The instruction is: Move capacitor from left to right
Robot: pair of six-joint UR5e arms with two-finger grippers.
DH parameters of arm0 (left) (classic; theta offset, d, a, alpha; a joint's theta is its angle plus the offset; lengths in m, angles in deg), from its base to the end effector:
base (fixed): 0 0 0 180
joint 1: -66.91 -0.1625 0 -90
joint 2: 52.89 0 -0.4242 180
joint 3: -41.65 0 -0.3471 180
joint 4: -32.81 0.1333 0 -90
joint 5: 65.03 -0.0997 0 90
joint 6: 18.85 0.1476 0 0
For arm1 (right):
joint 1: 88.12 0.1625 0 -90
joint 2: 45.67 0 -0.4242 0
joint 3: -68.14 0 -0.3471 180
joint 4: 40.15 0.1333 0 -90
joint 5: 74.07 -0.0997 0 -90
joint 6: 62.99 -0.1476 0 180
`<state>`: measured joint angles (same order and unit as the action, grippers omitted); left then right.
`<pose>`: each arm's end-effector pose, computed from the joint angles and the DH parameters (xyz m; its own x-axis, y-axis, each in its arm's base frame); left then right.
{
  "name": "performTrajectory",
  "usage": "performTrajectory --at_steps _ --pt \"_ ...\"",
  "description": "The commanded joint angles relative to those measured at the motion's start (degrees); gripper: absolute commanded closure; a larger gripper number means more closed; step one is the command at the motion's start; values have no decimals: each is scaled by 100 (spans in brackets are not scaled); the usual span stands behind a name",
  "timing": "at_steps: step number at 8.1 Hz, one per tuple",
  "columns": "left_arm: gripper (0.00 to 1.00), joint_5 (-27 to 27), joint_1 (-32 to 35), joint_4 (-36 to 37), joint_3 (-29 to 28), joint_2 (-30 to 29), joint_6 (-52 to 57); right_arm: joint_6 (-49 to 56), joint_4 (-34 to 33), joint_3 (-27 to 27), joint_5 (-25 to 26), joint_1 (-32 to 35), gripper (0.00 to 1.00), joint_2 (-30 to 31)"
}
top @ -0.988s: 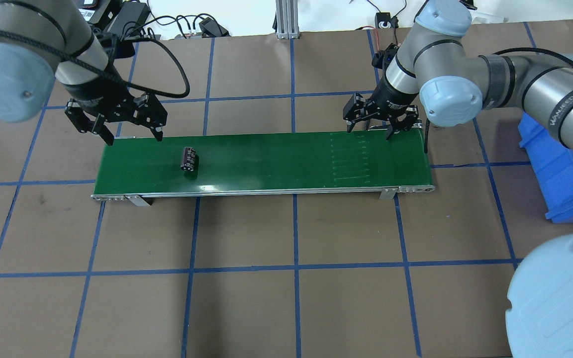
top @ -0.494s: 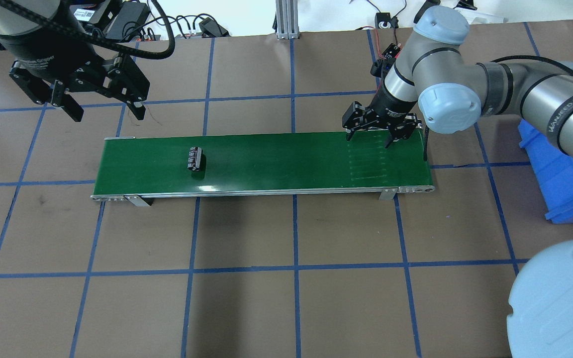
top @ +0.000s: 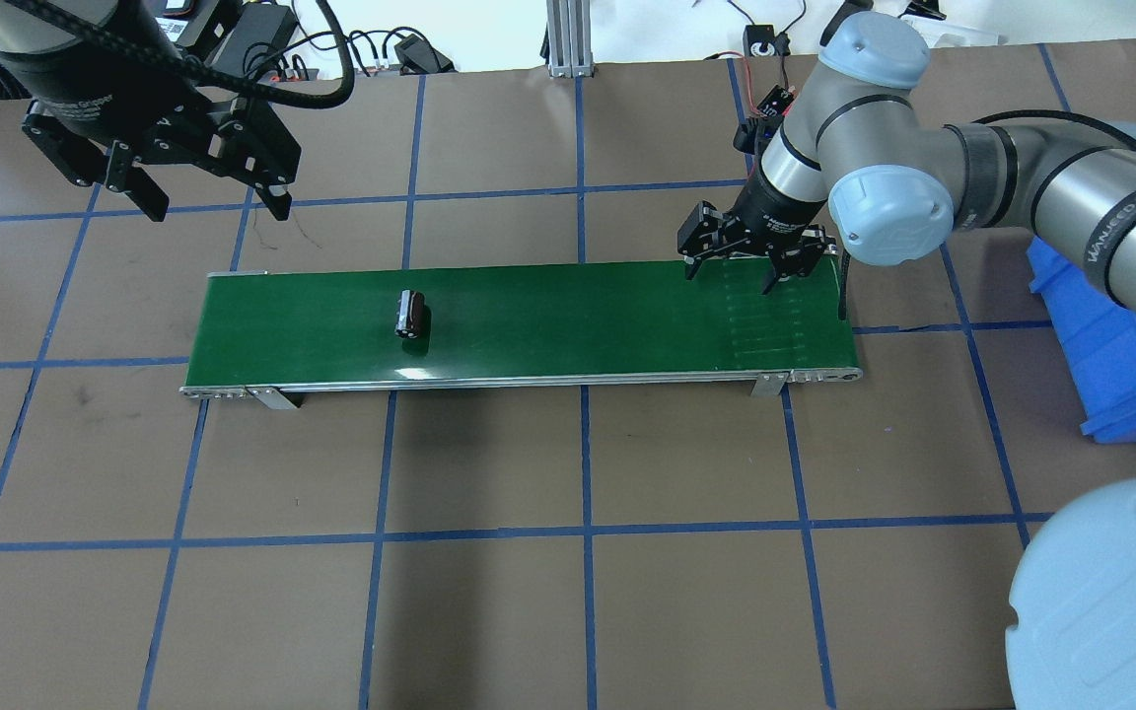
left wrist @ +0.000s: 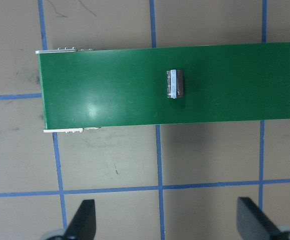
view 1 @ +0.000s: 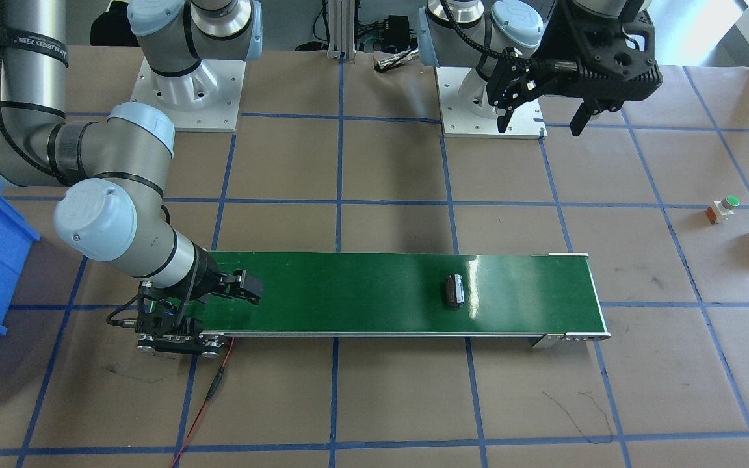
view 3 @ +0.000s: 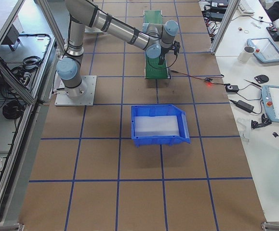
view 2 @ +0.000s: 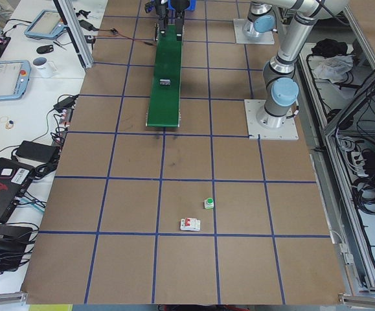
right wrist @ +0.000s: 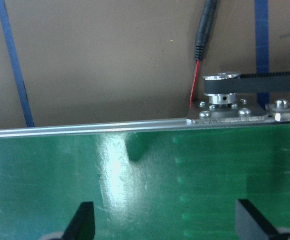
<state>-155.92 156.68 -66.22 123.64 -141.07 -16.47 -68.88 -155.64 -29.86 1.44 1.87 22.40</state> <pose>-0.1293 -0.4308 0.4996 -0.9992 0.0373 -0.0161 0.0375 0.9992 -0.0133 0.1701 -0.5476 0.2326 -0.9631 0.1217 -0.2402 0.0995 0.9897 0.1026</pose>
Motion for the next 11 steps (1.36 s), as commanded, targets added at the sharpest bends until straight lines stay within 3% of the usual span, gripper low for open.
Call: performTrajectory --at_steps 1,11 --pt "0 2 -4 156 19 -25 -1 -9 9 0 -1 0 0 5" --pt "0 2 5 156 63 -42 -10 554 -35 8 -1 123 0 13"
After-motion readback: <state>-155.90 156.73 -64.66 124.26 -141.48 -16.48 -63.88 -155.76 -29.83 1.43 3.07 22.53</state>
